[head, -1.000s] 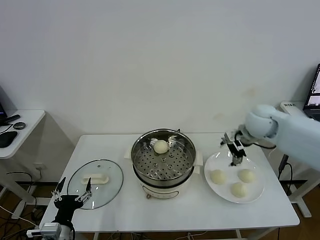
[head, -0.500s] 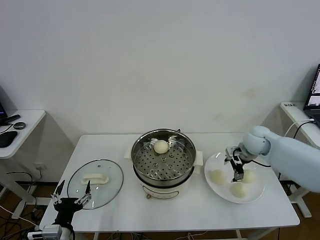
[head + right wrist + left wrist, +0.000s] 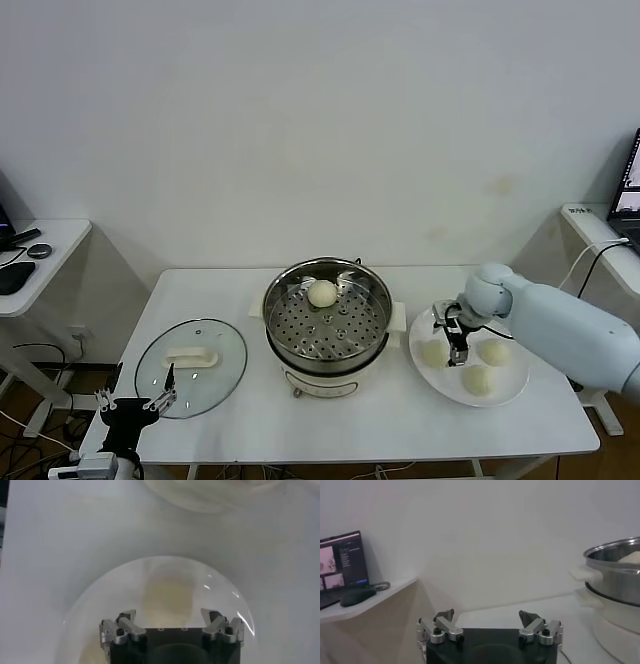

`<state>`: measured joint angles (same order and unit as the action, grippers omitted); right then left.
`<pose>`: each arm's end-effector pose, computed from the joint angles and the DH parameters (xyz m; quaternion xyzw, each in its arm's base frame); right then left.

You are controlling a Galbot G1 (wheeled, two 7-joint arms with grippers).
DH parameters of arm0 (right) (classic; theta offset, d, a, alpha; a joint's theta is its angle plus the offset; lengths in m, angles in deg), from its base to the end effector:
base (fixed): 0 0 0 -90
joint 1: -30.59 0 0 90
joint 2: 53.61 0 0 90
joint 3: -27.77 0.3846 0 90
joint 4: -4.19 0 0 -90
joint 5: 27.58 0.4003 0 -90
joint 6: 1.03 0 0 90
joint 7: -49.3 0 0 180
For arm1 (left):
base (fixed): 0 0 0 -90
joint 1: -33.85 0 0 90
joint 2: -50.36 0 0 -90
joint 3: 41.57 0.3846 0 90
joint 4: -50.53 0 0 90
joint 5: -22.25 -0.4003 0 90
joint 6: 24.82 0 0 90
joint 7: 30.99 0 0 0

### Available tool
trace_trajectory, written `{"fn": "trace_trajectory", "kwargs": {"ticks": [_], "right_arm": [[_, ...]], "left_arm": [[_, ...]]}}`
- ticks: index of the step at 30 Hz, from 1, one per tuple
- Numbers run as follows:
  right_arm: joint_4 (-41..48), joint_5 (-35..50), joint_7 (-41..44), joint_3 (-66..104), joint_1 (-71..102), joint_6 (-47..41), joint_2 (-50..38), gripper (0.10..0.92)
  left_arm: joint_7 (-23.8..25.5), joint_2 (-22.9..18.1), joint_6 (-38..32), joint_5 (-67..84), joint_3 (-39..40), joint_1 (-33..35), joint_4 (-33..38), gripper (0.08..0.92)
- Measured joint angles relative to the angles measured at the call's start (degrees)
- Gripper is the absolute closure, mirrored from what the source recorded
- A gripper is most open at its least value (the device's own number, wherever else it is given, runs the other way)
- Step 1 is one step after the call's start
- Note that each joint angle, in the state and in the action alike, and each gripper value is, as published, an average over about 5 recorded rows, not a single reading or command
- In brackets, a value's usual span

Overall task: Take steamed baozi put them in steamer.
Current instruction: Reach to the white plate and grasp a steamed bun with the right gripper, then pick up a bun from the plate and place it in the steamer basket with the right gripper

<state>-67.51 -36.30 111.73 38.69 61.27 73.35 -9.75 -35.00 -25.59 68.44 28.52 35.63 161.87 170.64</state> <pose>0.5722 -0.1094 -0.2558 0.5121 -0.5108 0.5568 0.4085 0.1677 0.1190 -0.3338 0.0642 -0.9888 -0.1105 0.0774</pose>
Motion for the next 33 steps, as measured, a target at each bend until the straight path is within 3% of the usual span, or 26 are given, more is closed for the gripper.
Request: {"fn": "trace_trajectory", "kwargs": {"ticks": [4,15,25,33], "right_arm": [[1.2,-0.6,-0.2,0.6,0.9,-0.2,1.2,0.250],[2.3,-1.9,-0.2,2.2,2.4,-0.7,2.7,0.472],[0.2,-0.7,1.0,1.3,-0.4,-1.2,0.6,0.491],[-5.5,6.0,2.0,-4.4,-11.0,-3.1,-3.9,0.483]], "left_arm": [[0.0,-0.2,0.0,0.0,0.0,-0.1,-0.2,0.177],[0.1,-0.5,0.0,-0.1,0.5,-0.5,-0.1,0.177],[0.1,-0.5,0.1,0.0,0.4,-0.4,0.7,0.177],[0.2,-0.1,0.2,0.4,1.0,-1.0,1.1,0.177]]}}
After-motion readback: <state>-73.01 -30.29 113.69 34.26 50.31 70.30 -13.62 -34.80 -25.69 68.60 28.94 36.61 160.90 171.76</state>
